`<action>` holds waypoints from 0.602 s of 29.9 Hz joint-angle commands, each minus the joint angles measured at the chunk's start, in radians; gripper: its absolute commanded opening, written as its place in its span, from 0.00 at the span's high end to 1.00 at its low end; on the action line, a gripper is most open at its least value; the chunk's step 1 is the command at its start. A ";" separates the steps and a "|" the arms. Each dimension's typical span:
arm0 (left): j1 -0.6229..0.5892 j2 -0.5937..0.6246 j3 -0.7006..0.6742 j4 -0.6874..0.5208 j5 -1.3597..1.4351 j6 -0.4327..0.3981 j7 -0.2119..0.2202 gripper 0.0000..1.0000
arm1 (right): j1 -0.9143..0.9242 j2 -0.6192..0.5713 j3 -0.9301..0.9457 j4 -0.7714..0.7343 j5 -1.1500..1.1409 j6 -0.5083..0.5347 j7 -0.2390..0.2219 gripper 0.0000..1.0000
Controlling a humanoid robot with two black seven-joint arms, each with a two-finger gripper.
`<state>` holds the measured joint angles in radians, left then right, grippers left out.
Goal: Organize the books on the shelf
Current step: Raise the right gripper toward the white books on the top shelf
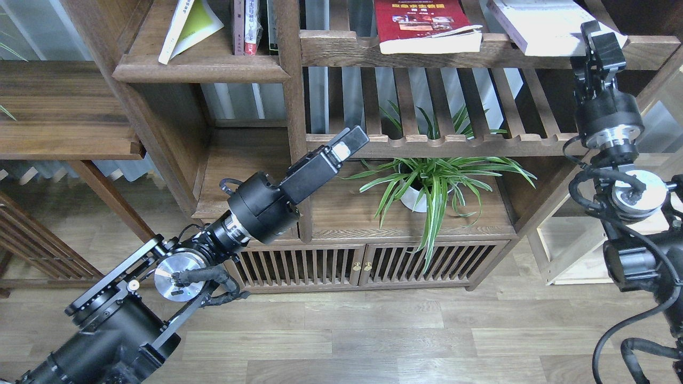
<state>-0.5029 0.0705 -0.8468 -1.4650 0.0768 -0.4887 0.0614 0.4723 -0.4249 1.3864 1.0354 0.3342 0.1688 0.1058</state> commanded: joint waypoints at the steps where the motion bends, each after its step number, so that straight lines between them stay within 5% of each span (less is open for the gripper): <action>1: 0.000 0.003 0.000 0.000 0.000 0.000 0.002 0.02 | 0.000 -0.002 -0.001 0.000 0.000 -0.020 0.000 0.25; 14: 0.000 0.005 0.000 0.000 0.000 0.000 0.002 0.02 | 0.034 -0.002 -0.007 0.006 0.005 -0.032 -0.028 0.25; 18: 0.000 0.003 0.000 0.000 0.000 0.000 0.002 0.02 | 0.039 -0.002 -0.007 0.012 0.005 -0.023 -0.034 0.34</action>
<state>-0.5032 0.0741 -0.8468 -1.4649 0.0768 -0.4887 0.0629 0.5080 -0.4266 1.3793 1.0432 0.3391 0.1368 0.0754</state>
